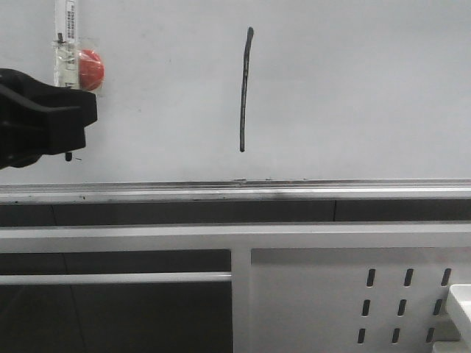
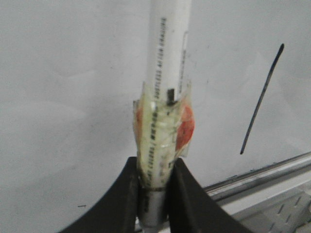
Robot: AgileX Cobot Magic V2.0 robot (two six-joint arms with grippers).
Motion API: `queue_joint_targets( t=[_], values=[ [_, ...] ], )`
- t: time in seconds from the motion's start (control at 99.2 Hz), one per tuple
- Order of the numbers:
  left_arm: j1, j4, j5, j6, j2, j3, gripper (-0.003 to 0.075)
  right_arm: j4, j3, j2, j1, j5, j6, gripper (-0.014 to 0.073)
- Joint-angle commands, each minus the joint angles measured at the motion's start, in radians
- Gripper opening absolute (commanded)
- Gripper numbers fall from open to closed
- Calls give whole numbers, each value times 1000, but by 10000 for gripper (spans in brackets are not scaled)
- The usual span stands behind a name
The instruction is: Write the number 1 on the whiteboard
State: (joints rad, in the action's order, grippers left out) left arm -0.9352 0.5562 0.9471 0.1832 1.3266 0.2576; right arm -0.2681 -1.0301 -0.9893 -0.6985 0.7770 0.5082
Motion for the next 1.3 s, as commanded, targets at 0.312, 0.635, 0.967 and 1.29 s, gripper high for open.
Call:
queue_joint_targets(
  t=[0.312,0.635,0.967,1.29],
  values=[
    [-5,59,197,-95,98,44,-20,-7,-30,17,6,-49,-4,-69],
    [-3,128,195,-89,150,122,-20,-6,-30,17,6,-59,-4,-69],
    [-3,126,198,-89,194,131,-20,-6,-30,17,6,-59,-4,-69],
    [-4,110,260,-88,194,122,221,-6,-30,17,6,-49,-4,-69]
  ],
)
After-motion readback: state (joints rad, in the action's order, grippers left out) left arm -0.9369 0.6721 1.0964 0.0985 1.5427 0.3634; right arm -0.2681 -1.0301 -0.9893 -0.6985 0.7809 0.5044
